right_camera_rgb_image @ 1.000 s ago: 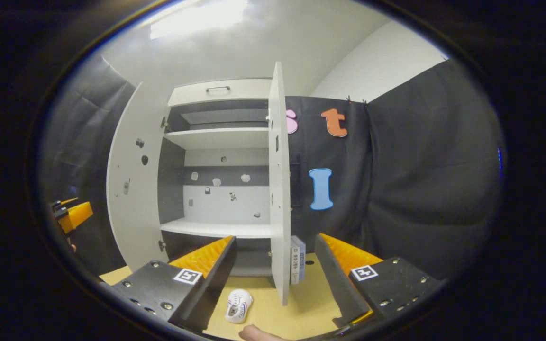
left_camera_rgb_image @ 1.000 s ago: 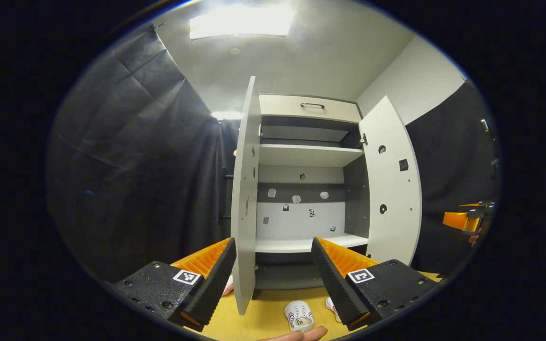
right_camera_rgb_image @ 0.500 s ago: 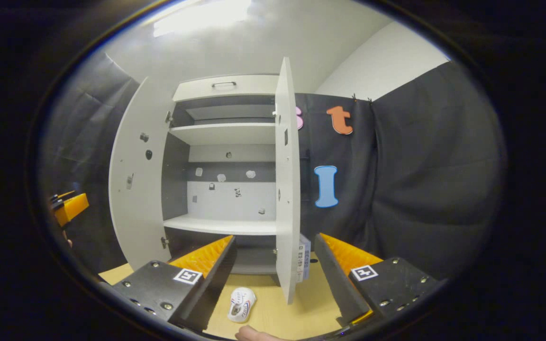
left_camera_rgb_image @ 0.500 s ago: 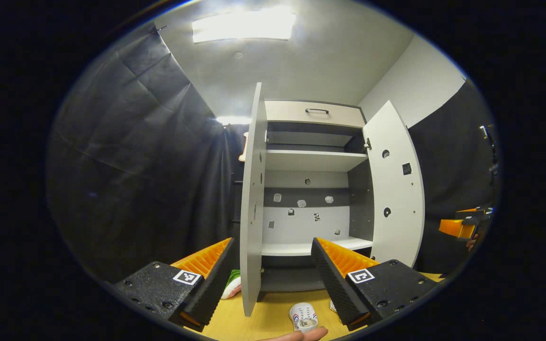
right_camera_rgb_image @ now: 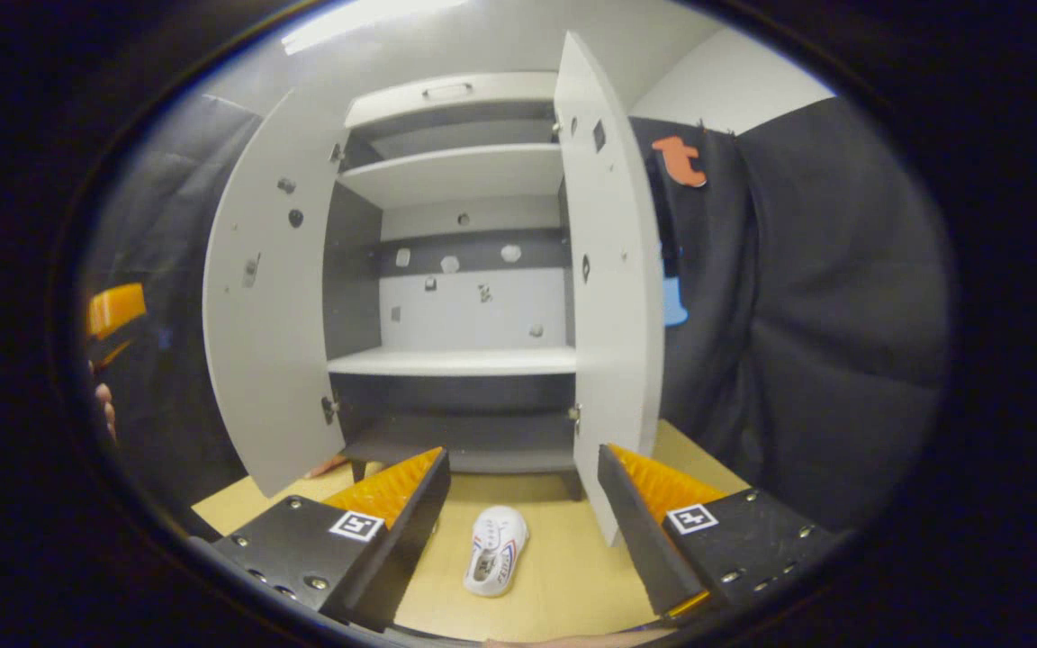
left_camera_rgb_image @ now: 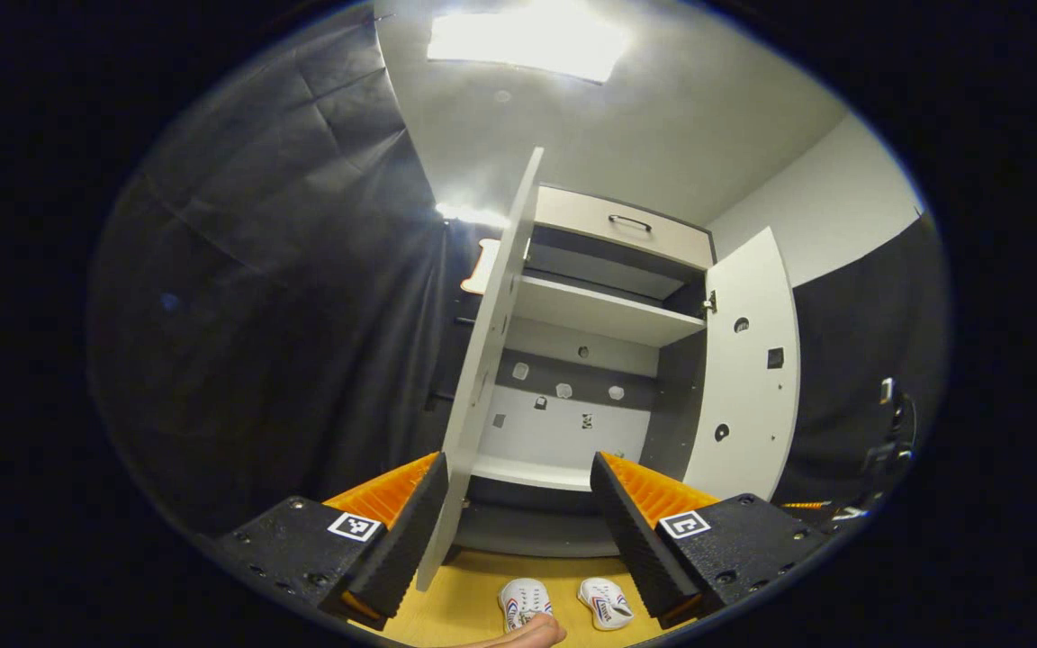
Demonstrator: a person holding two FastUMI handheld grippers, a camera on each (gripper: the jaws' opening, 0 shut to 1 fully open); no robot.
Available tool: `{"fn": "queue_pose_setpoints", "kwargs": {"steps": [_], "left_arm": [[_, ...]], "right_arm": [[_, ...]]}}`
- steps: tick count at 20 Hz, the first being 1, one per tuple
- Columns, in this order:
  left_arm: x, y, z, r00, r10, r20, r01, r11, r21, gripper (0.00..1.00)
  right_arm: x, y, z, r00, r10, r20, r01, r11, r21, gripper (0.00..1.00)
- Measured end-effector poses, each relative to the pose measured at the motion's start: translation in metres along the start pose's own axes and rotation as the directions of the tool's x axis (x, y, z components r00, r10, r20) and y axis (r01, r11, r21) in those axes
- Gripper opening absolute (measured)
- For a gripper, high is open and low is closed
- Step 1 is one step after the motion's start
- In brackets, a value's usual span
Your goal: Grab one shoe with the right hand and put it into the shoe cabinet, grab the other shoe with the left hand and put it into the shoe cabinet; then close the right door with the right hand and the left door with the left hand.
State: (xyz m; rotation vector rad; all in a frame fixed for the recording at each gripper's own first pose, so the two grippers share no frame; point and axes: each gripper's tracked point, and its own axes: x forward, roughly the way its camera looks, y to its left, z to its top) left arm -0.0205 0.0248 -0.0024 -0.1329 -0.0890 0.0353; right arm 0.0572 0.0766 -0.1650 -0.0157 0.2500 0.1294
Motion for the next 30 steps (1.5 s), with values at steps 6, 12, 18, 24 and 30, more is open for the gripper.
{"fn": "queue_pose_setpoints", "kwargs": {"steps": [6, 12, 18, 24, 30], "left_arm": [[-0.003, 0.033, -0.015, 0.996, 0.072, -0.048, -0.068, 0.994, 0.080, 0.97], [-0.002, 0.044, -0.040, 0.992, 0.054, -0.117, -0.042, 0.994, 0.099, 0.97], [-0.005, 0.045, -0.059, 0.986, 0.026, -0.162, -0.010, 0.995, 0.102, 0.98], [-0.004, 0.029, -0.062, 0.991, -0.005, -0.131, 0.020, 0.993, 0.113, 0.95], [-0.002, 0.000, -0.091, 0.974, -0.066, -0.215, 0.084, 0.994, 0.072, 0.96]], "right_arm": [[0.068, 0.037, -0.124, 0.967, 0.058, -0.250, -0.059, 0.998, 0.002, 0.99], [0.111, 0.062, -0.207, 0.913, 0.084, -0.398, -0.059, 0.995, 0.075, 0.99], [0.121, 0.094, -0.256, 0.870, 0.136, -0.474, -0.101, 0.990, 0.099, 0.76], [0.155, 0.065, -0.284, 0.865, 0.121, -0.488, -0.021, 0.978, 0.206, 0.44], [0.168, 0.064, -0.272, 0.920, 0.131, -0.370, -0.006, 0.948, 0.319, 0.10]]}}
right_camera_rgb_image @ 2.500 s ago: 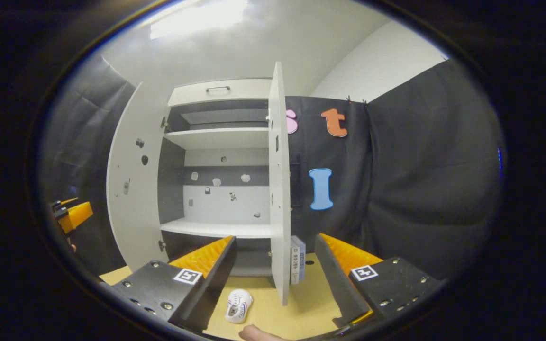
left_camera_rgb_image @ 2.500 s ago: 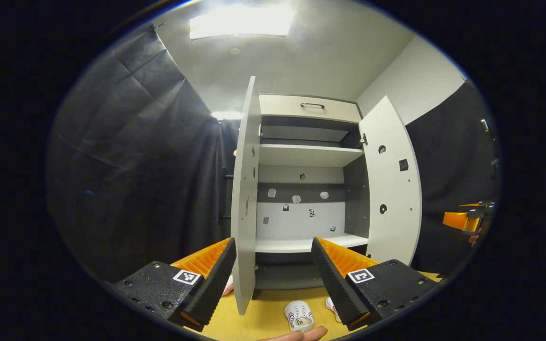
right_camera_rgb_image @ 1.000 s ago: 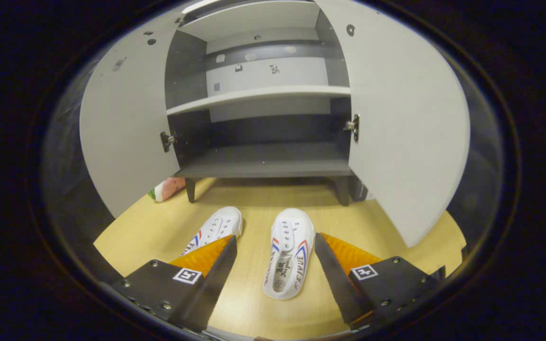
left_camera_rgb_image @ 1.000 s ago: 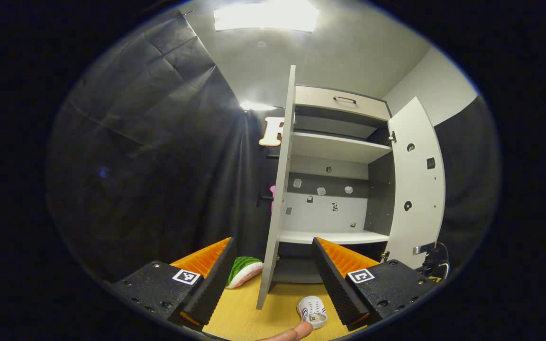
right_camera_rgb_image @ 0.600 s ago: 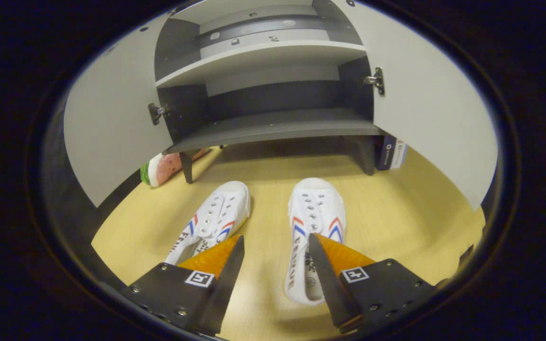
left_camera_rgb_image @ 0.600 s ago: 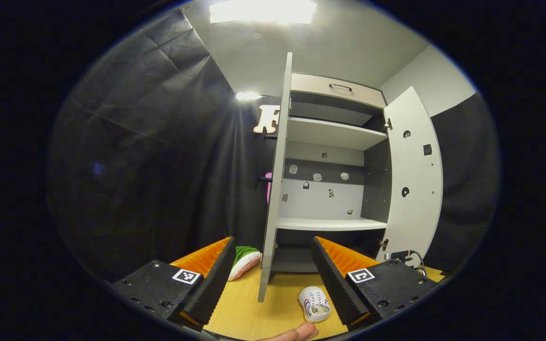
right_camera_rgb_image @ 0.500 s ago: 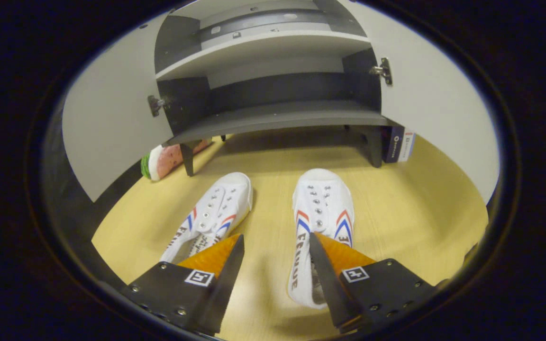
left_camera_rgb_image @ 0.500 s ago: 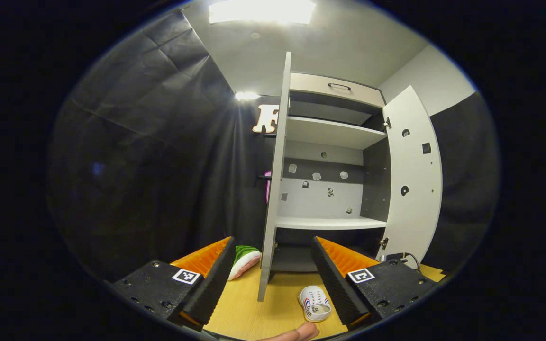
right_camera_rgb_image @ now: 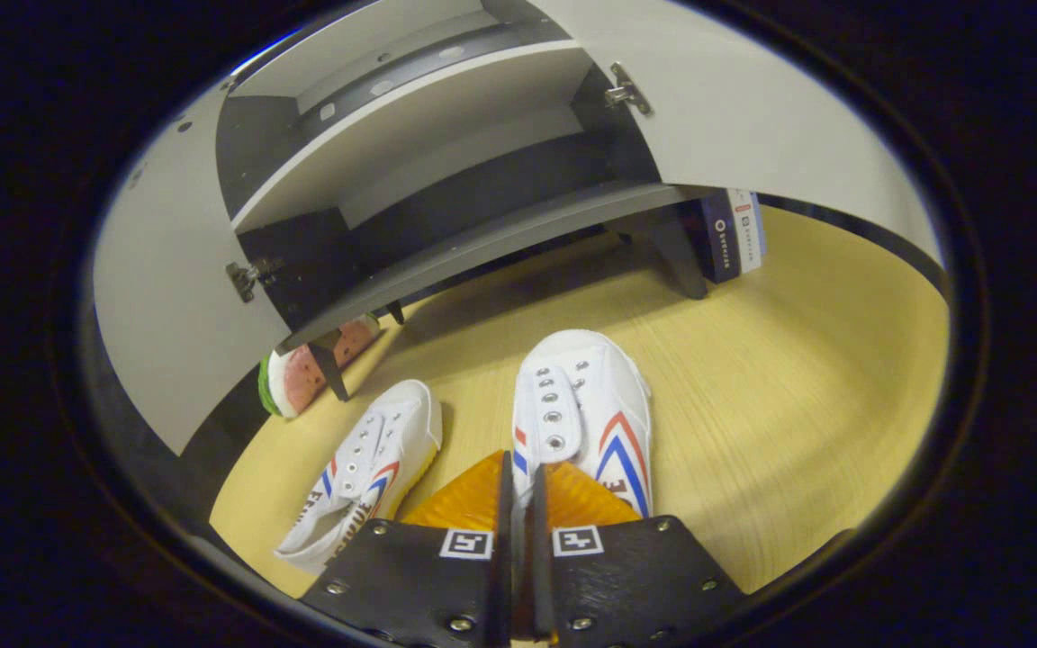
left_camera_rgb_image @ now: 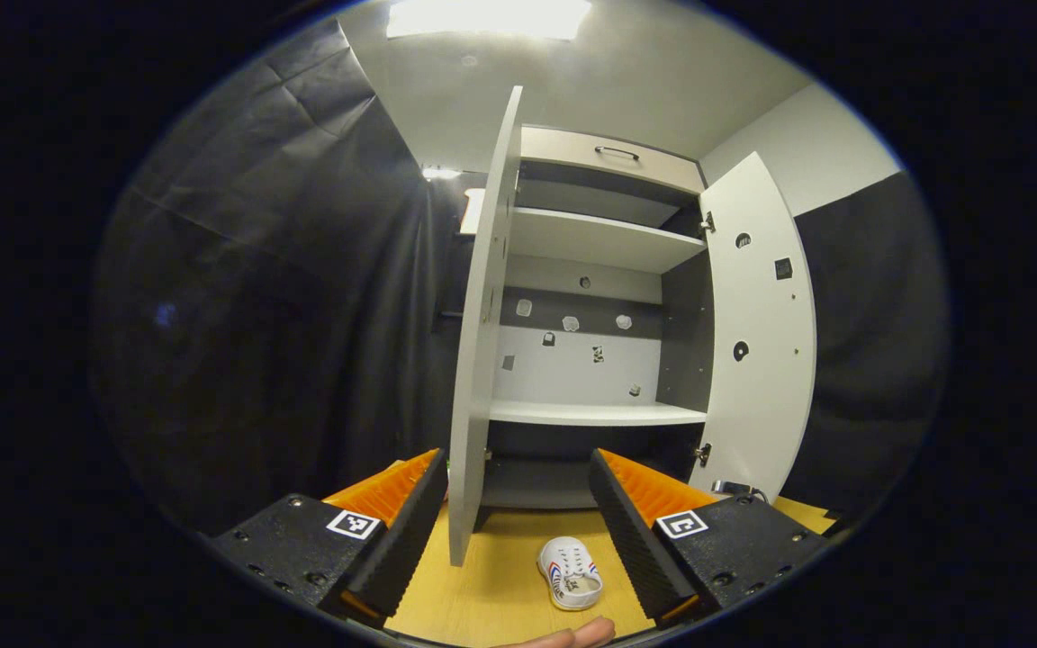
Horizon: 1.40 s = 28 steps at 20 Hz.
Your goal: Grab one shoe with the right hand and put it into the shoe cabinet, grab the other shoe with the left hand and put it into the shoe cabinet; then close the right door with the right hand and the left door with the left hand.
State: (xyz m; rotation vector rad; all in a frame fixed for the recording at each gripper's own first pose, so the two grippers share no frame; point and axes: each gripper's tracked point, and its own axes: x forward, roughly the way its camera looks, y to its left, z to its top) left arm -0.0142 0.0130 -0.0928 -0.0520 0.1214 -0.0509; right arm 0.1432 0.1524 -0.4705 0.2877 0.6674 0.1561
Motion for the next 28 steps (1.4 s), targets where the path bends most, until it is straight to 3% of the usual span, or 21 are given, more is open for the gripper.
{"fn": "queue_pose_setpoints", "kwargs": {"steps": [3, 4, 5, 7, 9, 14, 18, 24, 28], "left_arm": [[0.002, -0.012, -0.011, 0.999, -0.030, -0.025, 0.030, 0.999, 0.016, 0.95], [0.002, -0.015, -0.012, 0.999, -0.037, -0.025, 0.037, 0.999, 0.023, 0.96], [0.003, -0.018, -0.013, 0.999, -0.044, -0.022, 0.045, 0.998, 0.032, 0.96], [0.006, -0.020, -0.010, 0.999, -0.050, -0.008, 0.050, 0.997, 0.052, 0.96], [0.006, -0.017, -0.008, 0.999, -0.043, 0.005, 0.043, 0.997, 0.071, 0.95], [0.002, -0.009, -0.016, 0.999, -0.028, -0.020, 0.030, 0.996, 0.080, 0.95], [0.005, -0.009, -0.023, 0.999, -0.021, -0.033, 0.023, 0.996, 0.087, 0.95], [0.006, -0.027, -0.049, 0.994, -0.104, -0.045, 0.105, 0.994, 0.015, 0.96], [0.014, -0.034, -0.068, 0.988, -0.130, -0.079, 0.133, 0.991, 0.029, 0.96]], "right_arm": [[0.008, 0.003, 0.002, 0.999, -0.041, 0.014, 0.042, 0.996, -0.078, 0.10], [0.021, 0.001, 0.000, 0.999, -0.043, 0.005, 0.044, 0.996, -0.073, 0.10], [0.017, 0.006, 0.000, 0.999, -0.033, -0.005, 0.032, 0.997, -0.077, 0.04], [0.016, 0.005, 0.006, 1.000, -0.021, 0.016, 0.022, 0.997, -0.079, 0.05], [0.007, 0.008, 0.005, 0.999, 0.002, 0.037, 0.000, 0.998, -0.055, 0.00], [-0.029, 0.013, 0.009, 0.988, 0.030, 0.149, -0.014, 0.994, -0.106, 0.00], [-0.057, 0.016, 0.014, 0.978, 0.074, 0.194, -0.059, 0.995, -0.082, 0.00], [-0.116, 0.033, 0.070, 0.938, 0.147, 0.315, -0.121, 0.988, -0.101, 0.00], [-0.156, 0.052, 0.134, 0.901, 0.184, 0.392, -0.129, 0.978, -0.162, 0.00]]}}
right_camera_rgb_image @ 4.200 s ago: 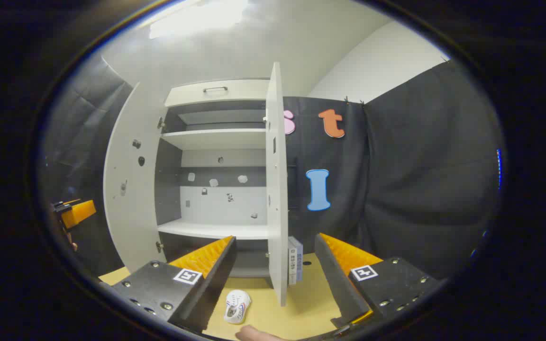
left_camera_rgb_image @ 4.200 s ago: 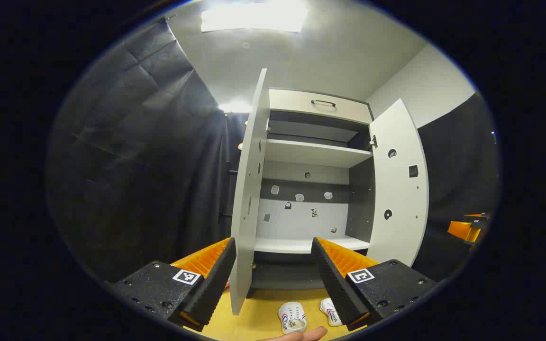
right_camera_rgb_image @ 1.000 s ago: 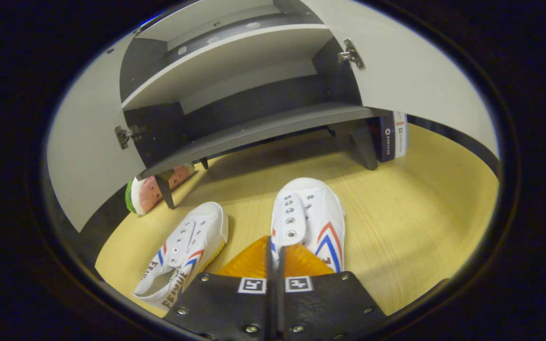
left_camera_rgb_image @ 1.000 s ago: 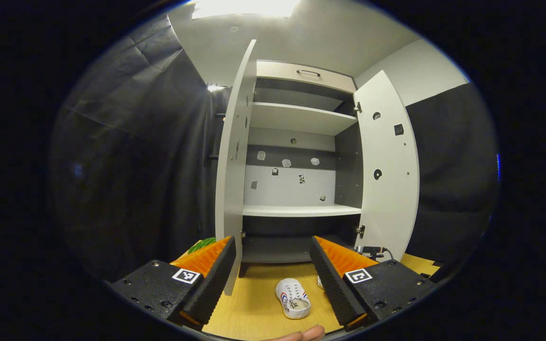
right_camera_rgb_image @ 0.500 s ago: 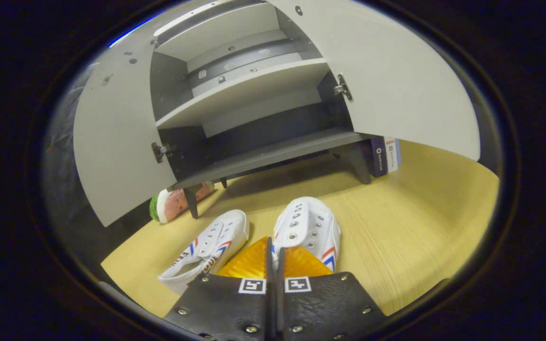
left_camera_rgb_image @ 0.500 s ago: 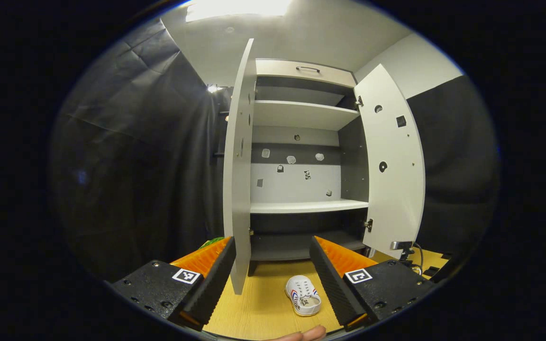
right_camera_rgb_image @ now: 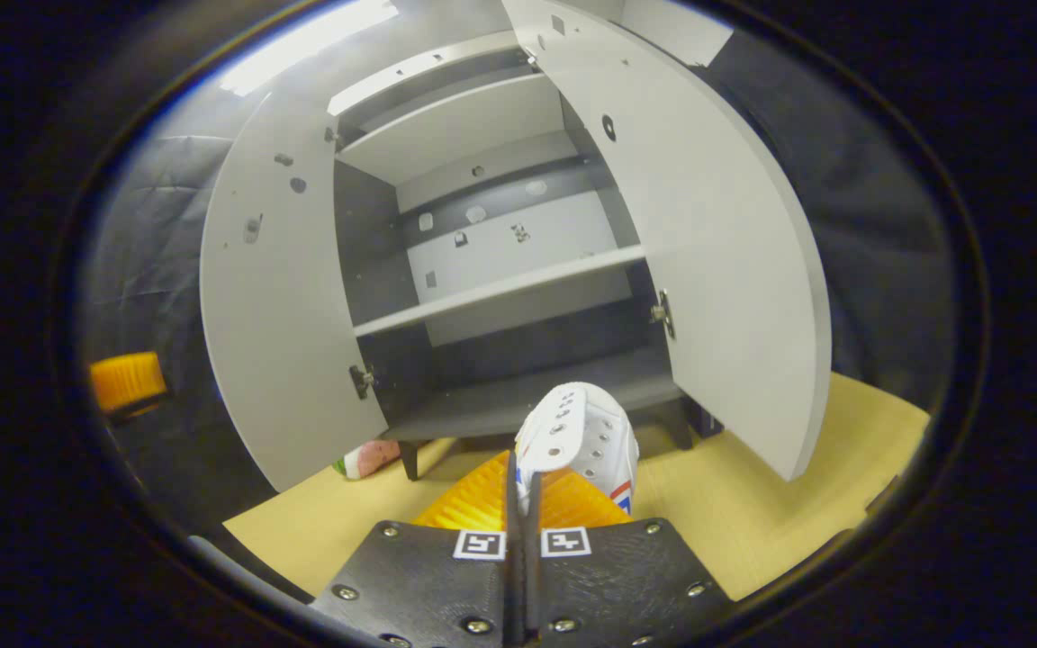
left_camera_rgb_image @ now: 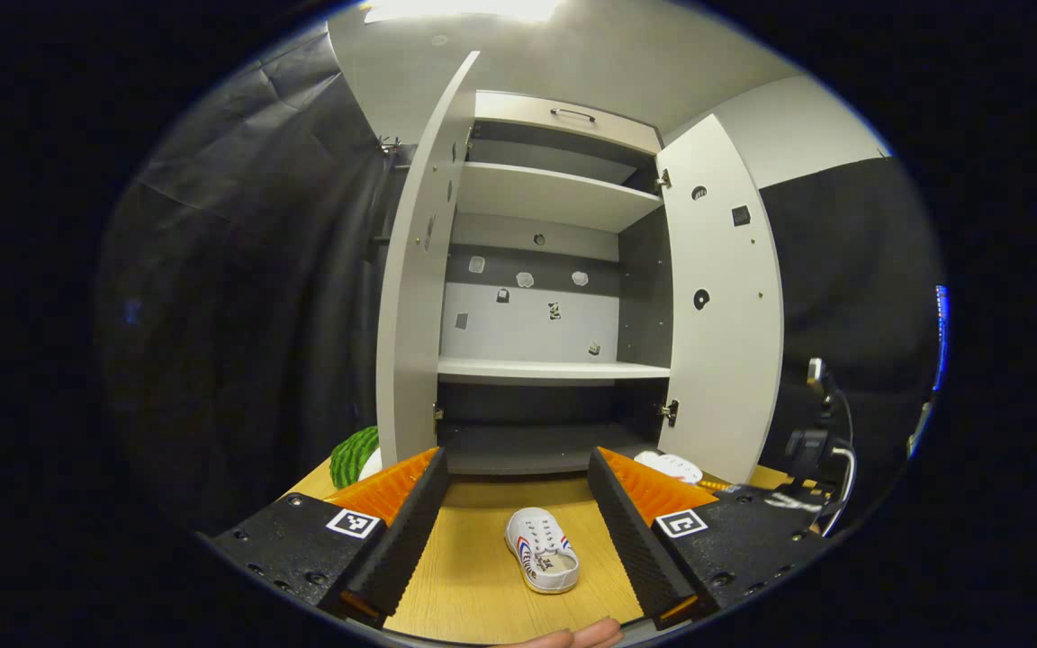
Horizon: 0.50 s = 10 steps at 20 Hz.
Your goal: Grab one shoe with the right hand and put it into the shoe cabinet, grab the other shoe with the left hand and put it into the shoe cabinet; then close the right door with the right hand and the left door with the left hand.
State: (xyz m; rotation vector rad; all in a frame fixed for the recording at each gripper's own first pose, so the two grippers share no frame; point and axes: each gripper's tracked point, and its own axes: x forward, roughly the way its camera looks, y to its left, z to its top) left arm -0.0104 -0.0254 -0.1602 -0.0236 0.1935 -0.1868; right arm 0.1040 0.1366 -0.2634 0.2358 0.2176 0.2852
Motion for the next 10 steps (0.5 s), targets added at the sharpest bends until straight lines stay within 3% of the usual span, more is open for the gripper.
{"fn": "queue_pose_setpoints", "kwargs": {"steps": [5, 10], "left_arm": [[0.015, 0.003, -0.010, 1.000, -0.003, 0.003, 0.003, 1.000, 0.018, 0.94], [0.029, -0.002, -0.025, 0.999, -0.031, 0.008, 0.031, 0.999, -0.031, 0.95]], "right_arm": [[0.024, 0.023, 0.100, 0.996, 0.034, 0.087, -0.024, 0.994, -0.109, 0.00], [0.095, 0.048, 0.181, 0.993, 0.034, 0.111, -0.012, 0.980, -0.197, 0.00]]}}
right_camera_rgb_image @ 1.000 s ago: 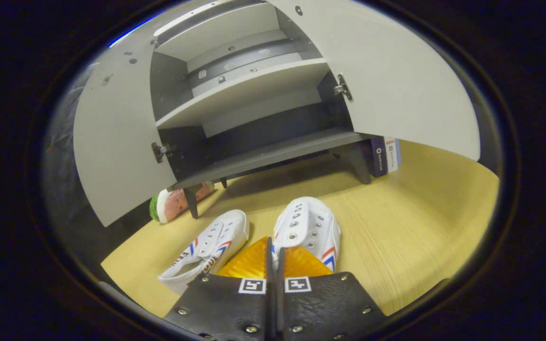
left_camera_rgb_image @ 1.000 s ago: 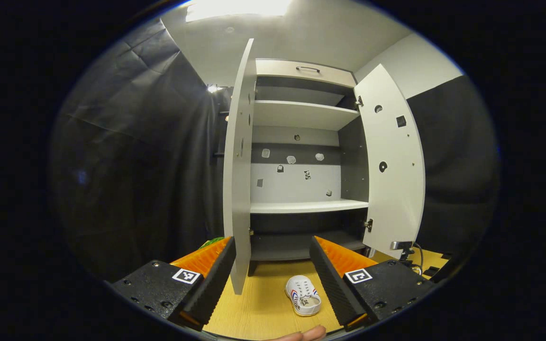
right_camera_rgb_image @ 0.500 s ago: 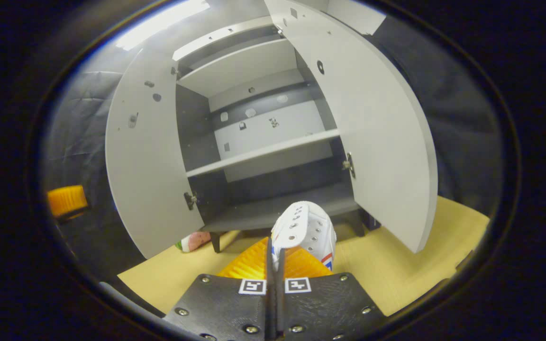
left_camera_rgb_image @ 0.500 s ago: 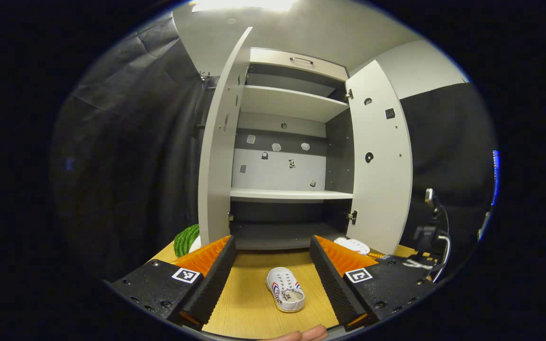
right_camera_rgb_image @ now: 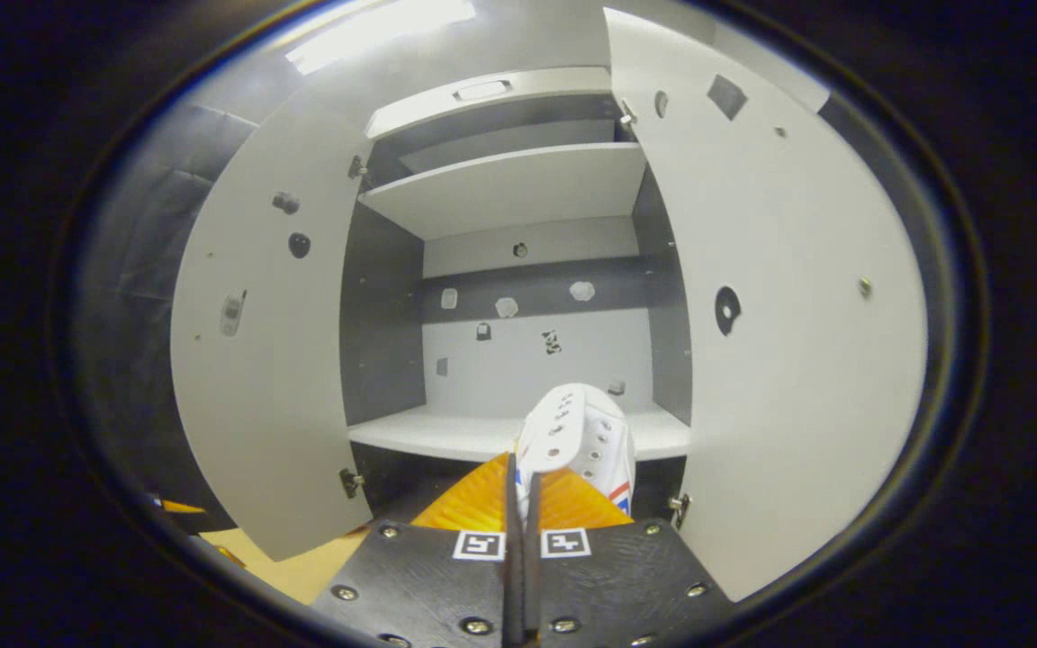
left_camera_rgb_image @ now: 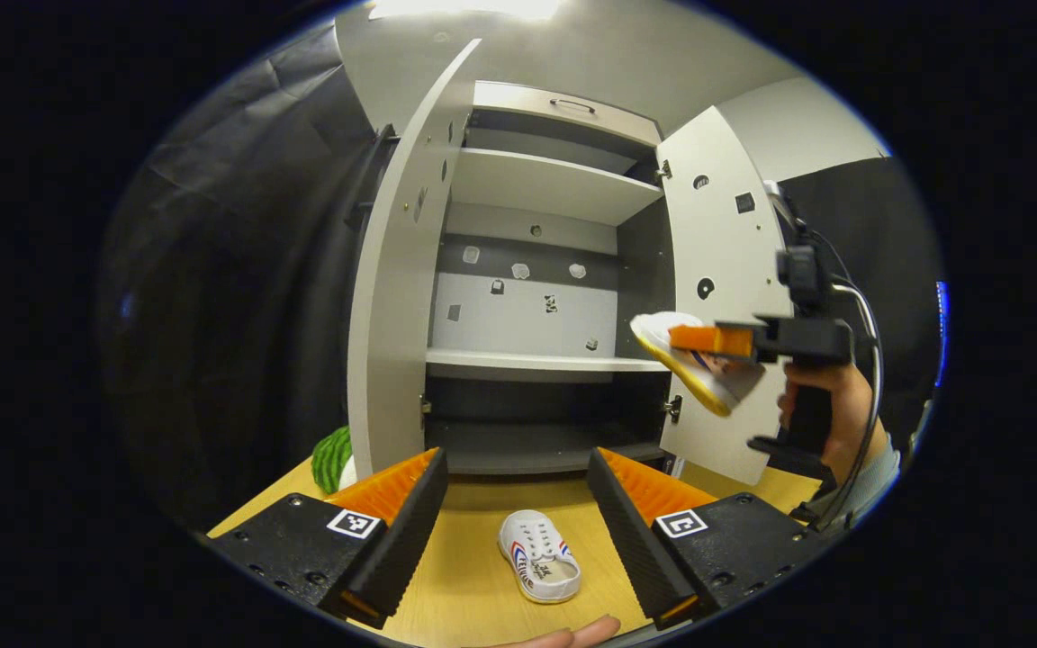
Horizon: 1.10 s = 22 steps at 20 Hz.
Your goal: Grab one shoe with the right hand and put it into the shoe cabinet, grab the other shoe with the left hand and put it into the shoe cabinet; then close the right door with the right hand and the left door with the left hand.
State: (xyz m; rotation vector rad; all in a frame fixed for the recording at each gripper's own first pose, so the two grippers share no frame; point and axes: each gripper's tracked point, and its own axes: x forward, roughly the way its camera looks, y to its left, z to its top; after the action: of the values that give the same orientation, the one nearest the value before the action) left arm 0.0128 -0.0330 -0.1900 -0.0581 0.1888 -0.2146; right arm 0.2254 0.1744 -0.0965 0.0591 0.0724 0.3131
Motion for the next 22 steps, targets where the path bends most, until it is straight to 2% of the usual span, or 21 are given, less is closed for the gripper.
{"fn": "queue_pose_setpoints", "kwargs": {"steps": [1, 4, 7, 10, 12, 16, 19, 21, 22], "left_arm": [[0.002, -0.002, -0.002, 1.000, -0.012, 0.000, 0.012, 1.000, 0.000, 0.96], [0.011, 0.002, -0.005, 1.000, 0.001, 0.000, -0.001, 1.000, 0.001, 0.96], [0.016, -0.001, -0.007, 1.000, -0.013, -0.004, 0.013, 1.000, 0.008, 0.95], [0.016, 0.005, -0.005, 1.000, -0.009, 0.001, 0.009, 1.000, 0.008, 0.95], [0.014, 0.009, -0.003, 1.000, -0.005, 0.005, 0.004, 1.000, 0.010, 0.95], [0.012, 0.018, 0.001, 1.000, 0.008, 0.019, -0.009, 1.000, 0.011, 0.97], [0.012, 0.013, -0.006, 1.000, -0.006, -0.020, 0.006, 1.000, -0.006, 0.95], [0.009, 0.006, -0.006, 0.999, -0.032, -0.031, 0.031, 0.999, -0.020, 0.95], [0.008, 0.007, -0.007, 0.999, -0.031, -0.030, 0.030, 0.999, -0.024, 0.95]], "right_arm": [[0.021, -0.002, 0.011, 1.000, 0.006, -0.010, -0.006, 1.000, 0.004, 0.03], [0.087, -0.006, 0.026, 0.998, 0.000, -0.070, -0.002, 1.000, -0.028, 0.00], [0.148, -0.013, 0.021, 0.989, -0.029, -0.147, 0.015, 0.995, -0.096, 0.00], [0.192, -0.014, 0.009, 0.978, -0.050, -0.202, 0.007, 0.977, -0.212, 0.00], [0.208, -0.014, -0.003, 0.970, -0.068, -0.235, 0.004, 0.965, -0.262, 0.00], [0.232, -0.019, -0.027, 0.949, -0.148, -0.279, 0.051, 0.944, -0.327, 0.01], [0.241, -0.019, -0.038, 0.944, -0.162, -0.286, 0.049, 0.929, -0.366, 0.01], [0.236, -0.029, -0.022, 0.945, -0.223, -0.238, 0.120, 0.916, -0.383, 0.04], [0.230, -0.026, -0.005, 0.958, -0.225, -0.177, 0.142, 0.911, -0.388, 0.32]]}}
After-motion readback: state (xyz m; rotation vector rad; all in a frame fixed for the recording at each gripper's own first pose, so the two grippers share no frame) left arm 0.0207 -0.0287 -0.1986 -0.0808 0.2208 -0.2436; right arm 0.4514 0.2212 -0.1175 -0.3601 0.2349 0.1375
